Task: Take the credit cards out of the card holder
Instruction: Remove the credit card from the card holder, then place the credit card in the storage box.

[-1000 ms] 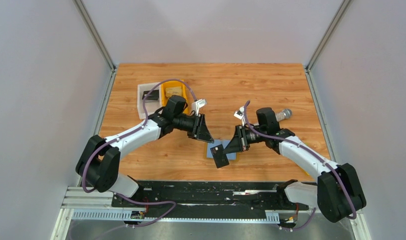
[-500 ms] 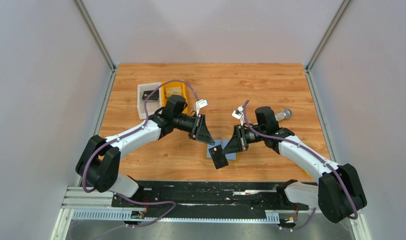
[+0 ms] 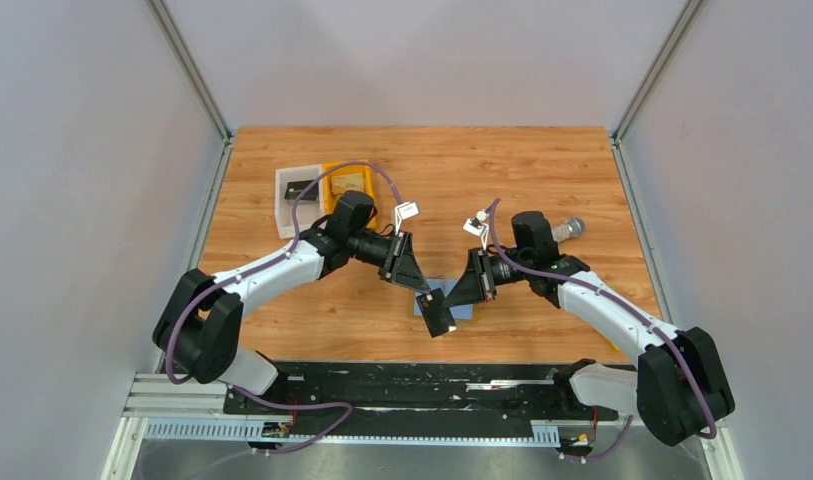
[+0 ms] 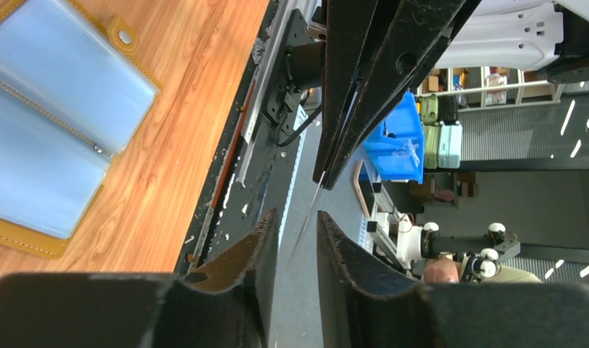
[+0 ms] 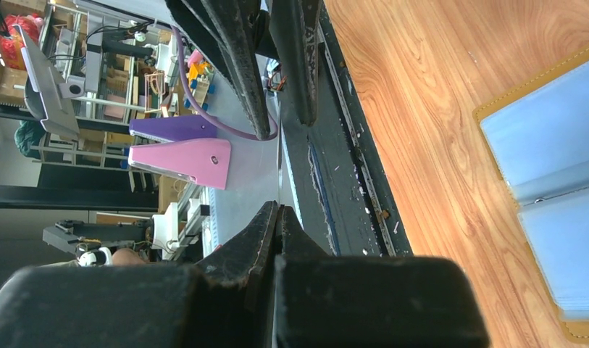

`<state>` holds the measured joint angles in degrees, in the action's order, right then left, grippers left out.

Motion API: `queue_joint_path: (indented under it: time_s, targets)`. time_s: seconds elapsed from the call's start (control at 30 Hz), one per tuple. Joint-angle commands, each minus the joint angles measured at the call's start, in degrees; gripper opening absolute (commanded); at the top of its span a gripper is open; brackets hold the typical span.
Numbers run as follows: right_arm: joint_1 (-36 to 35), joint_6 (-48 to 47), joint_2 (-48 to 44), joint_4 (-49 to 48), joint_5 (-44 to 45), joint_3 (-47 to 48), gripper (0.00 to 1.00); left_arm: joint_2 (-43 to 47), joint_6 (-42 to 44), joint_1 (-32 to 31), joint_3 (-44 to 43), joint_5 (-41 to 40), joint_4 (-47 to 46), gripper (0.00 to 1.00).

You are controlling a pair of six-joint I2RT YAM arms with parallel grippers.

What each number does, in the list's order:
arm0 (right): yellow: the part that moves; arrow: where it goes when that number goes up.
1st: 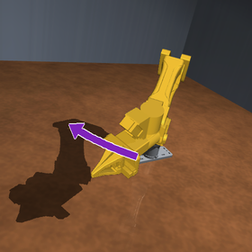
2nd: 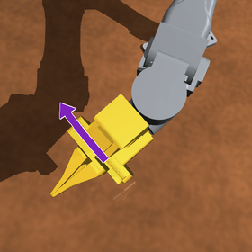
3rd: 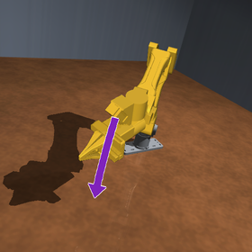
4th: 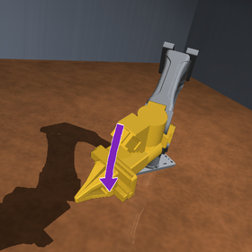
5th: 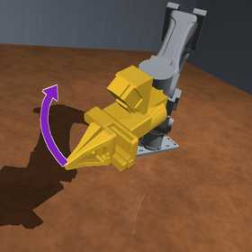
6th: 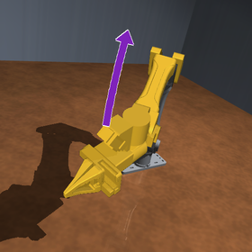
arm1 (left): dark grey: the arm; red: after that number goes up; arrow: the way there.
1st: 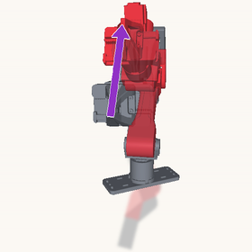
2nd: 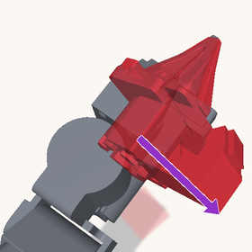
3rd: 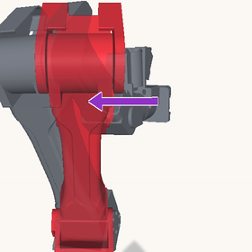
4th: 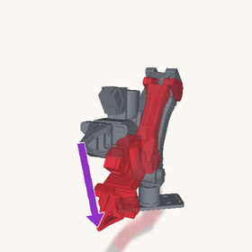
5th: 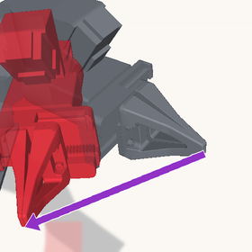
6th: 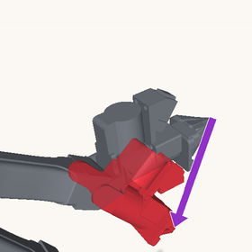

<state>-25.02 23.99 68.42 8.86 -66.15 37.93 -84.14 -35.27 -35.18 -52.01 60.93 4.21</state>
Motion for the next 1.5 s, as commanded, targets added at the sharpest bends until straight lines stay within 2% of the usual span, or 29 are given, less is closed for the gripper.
queue_joint_path:
  time_s: [0.0, 0.1, 0.23, 0.37, 0.5, 0.57, 0.63, 0.93, 1.03, 1.07, 1.33, 1.47]
  targets:
    - [-0.3, 0.4, 0.0, -3.3, -1.9, 1.4, 0.00, -0.6, 1.2, -0.6, -0.1, 2.7, -1.5, 0.30]
    - [-0.3, 0.5, -0.1, -3.3, -1.6, 1.2, 0.00, -0.7, 0.8, -0.7, 0.0, 3.0, -2.2, 0.15]
    - [-0.3, 0.8, -0.4, -3.3, -0.6, 1.0, 0.00, -0.8, 0.5, -0.7, 0.1, 3.2, -2.7, 0.02]
    - [-0.3, 1.0, -0.4, -3.5, 0.3, 1.1, 0.01, -0.7, -1.0, -0.8, 0.8, 4.0, -5.7, 0.00]
    - [-0.3, 1.7, -0.5, -3.5, 1.3, 1.3, 0.12, -0.2, -4.1, -0.7, 1.6, 4.2, -8.8, 0.00]
    - [-0.3, 2.2, -0.8, -3.6, 2.2, 1.3, 0.21, 0.1, -5.4, -0.7, 1.9, 3.7, -10.2, 0.00]
    - [-0.2, 3.2, -1.5, -3.5, 4.2, 1.2, 0.35, 0.5, -6.7, -0.6, 2.2, 2.4, -11.3, 0.00]
    - [1.0, 8.4, -8.5, -3.4, 11.9, 0.2, 0.75, 2.0, -12.3, -0.3, 2.6, -0.8, -14.6, 0.00]
    - [2.1, 9.8, -10.7, -3.0, 13.4, 0.3, 0.97, 2.0, -14.1, 0.6, 2.6, -1.8, -15.9, 0.00]
    - [2.2, 9.9, -11.3, -2.7, 14.1, 0.3, 1.00, 2.1, -14.6, 0.9, 2.7, -2.1, -16.1, 0.00]
    - [3.4, 10.7, -15.2, -0.6, 17.0, 1.0, 1.00, 4.1, -17.1, 9.0, 5.0, -4.4, -17.7, 0.00]
    - [3.5, 10.4, -16.2, -0.5, 18.5, 0.5, 1.00, 5.1, -17.2, 16.7, 6.0, -5.3, -17.3, 0.00]
